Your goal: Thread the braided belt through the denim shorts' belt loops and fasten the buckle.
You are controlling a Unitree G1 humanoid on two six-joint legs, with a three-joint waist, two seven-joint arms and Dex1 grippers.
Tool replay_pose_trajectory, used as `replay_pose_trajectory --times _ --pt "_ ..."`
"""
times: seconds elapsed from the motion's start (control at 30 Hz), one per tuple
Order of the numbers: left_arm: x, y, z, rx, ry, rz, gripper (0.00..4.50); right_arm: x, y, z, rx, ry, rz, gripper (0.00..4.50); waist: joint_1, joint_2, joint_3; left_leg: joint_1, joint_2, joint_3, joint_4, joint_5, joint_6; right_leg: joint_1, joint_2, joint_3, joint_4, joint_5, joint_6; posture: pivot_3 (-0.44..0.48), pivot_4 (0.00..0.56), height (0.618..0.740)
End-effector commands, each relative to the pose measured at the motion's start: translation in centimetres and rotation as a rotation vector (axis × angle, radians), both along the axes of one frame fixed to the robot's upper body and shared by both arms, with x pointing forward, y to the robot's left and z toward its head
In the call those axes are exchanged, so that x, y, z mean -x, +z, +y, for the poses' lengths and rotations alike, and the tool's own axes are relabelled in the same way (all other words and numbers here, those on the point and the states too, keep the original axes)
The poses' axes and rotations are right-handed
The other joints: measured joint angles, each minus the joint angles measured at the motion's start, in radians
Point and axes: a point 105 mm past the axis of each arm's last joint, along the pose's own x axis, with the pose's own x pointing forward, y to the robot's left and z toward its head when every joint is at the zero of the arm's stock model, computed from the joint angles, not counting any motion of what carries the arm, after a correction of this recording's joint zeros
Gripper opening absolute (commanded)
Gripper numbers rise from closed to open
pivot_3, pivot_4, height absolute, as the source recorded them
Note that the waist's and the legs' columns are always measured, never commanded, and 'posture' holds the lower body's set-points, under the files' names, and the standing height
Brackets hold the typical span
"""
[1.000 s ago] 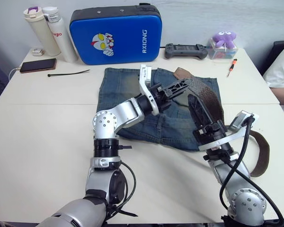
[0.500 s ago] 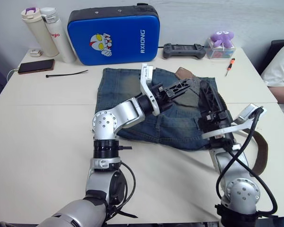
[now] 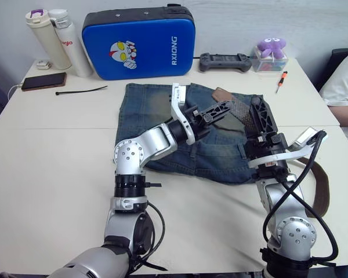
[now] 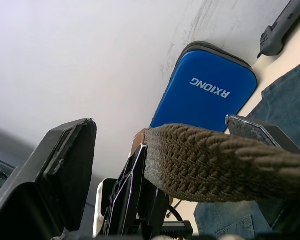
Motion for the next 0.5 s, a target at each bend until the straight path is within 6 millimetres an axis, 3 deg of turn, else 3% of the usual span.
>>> replay_pose_trajectory --times 0.03,0.2,0.23,0.3,0.5 --pt "0.64 1.17 -0.40 0.053 -0.013 -0.029 0.00 1.04 1.25 0.63 0.008 0.033 -0.055 4.48 -0.002 0.000 0.000 0.000 0.000 0.000 0.000 0.000 0.000 0.000 0.000 0.000 0.000 0.000 0.000 0.000 0.150 0.740" --pt "0.52 1.14 -0.67 0.052 -0.003 -0.024 0.00 1.14 1.05 1.40 0.043 0.063 -0.047 4.48 -0.013 0.000 0.000 0.000 0.000 0.000 0.000 0.000 0.000 0.000 0.000 0.000 0.001 0.000 0.000 0.000 0.150 0.740" --pt "0.52 1.15 -0.72 0.053 -0.003 -0.023 0.00 1.11 1.03 1.43 0.044 0.064 -0.045 4.24 -0.013 0.000 0.000 0.000 0.000 0.000 0.000 0.000 0.000 0.000 0.000 0.000 0.001 0.000 0.000 0.000 0.150 0.740" --pt "0.59 1.14 -0.81 0.055 -0.003 -0.021 0.00 1.06 1.00 1.43 0.043 0.064 -0.043 3.65 -0.013 0.000 0.000 0.000 0.000 0.000 0.000 0.000 0.000 0.000 0.000 0.000 0.001 0.000 0.000 0.000 0.150 0.740" --pt "0.86 0.83 -0.89 0.042 -0.008 -0.019 0.00 0.82 1.19 0.77 0.025 0.035 -0.051 0.87 -0.013 0.000 0.000 0.000 0.000 0.000 0.000 0.000 0.000 0.000 0.000 0.000 0.001 0.000 0.000 0.000 0.150 0.740"
